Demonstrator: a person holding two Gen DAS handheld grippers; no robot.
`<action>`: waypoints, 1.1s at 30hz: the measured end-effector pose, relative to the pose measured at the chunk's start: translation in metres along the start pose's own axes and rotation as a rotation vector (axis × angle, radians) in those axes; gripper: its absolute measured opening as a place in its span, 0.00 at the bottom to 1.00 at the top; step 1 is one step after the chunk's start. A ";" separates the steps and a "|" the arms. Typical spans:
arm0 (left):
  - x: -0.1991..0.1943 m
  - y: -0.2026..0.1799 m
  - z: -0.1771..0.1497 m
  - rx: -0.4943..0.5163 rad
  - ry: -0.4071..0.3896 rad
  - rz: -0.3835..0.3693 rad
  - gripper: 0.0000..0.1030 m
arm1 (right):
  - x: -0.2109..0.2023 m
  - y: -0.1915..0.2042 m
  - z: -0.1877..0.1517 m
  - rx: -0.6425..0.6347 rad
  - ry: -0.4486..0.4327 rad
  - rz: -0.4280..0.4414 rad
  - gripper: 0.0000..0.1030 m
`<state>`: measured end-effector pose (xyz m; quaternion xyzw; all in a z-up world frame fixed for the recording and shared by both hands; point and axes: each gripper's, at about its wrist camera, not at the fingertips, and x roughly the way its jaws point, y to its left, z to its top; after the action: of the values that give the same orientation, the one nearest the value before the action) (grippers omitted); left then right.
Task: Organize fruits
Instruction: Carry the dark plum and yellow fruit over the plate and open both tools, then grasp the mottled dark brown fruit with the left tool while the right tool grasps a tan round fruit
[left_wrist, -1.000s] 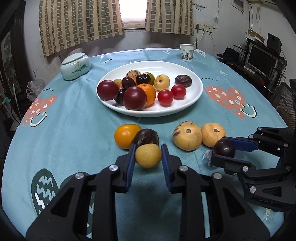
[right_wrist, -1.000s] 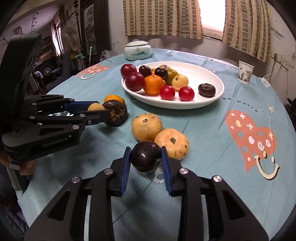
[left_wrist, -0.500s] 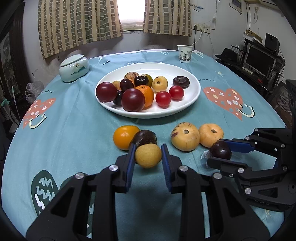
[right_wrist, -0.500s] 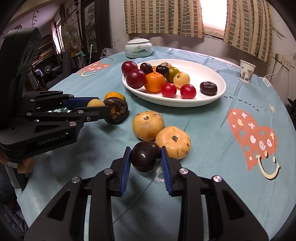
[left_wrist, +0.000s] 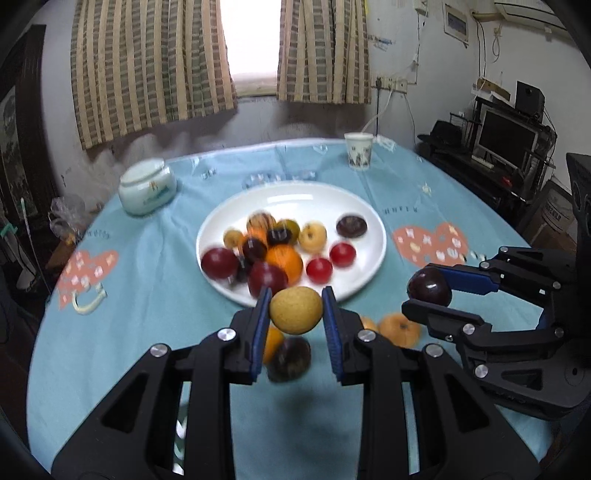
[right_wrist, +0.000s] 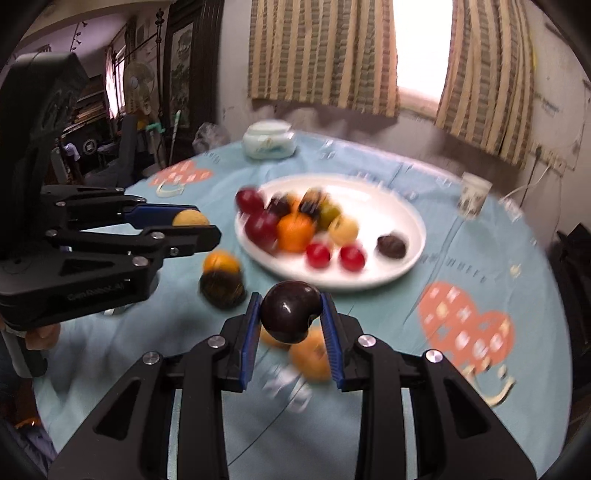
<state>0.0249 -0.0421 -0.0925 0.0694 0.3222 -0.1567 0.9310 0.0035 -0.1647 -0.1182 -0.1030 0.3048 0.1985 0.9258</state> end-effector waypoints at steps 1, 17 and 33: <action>0.002 0.001 0.008 0.001 -0.008 0.008 0.27 | 0.000 -0.003 0.007 -0.003 -0.012 -0.017 0.31; 0.108 0.040 0.069 -0.091 0.144 0.100 0.49 | 0.103 -0.064 0.073 0.081 0.082 -0.114 0.33; 0.034 0.048 0.029 -0.123 0.060 0.011 0.69 | 0.047 -0.044 0.054 0.026 -0.003 -0.204 0.85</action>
<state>0.0830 -0.0114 -0.0896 0.0186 0.3586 -0.1294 0.9243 0.0856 -0.1733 -0.1010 -0.1214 0.2937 0.0994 0.9429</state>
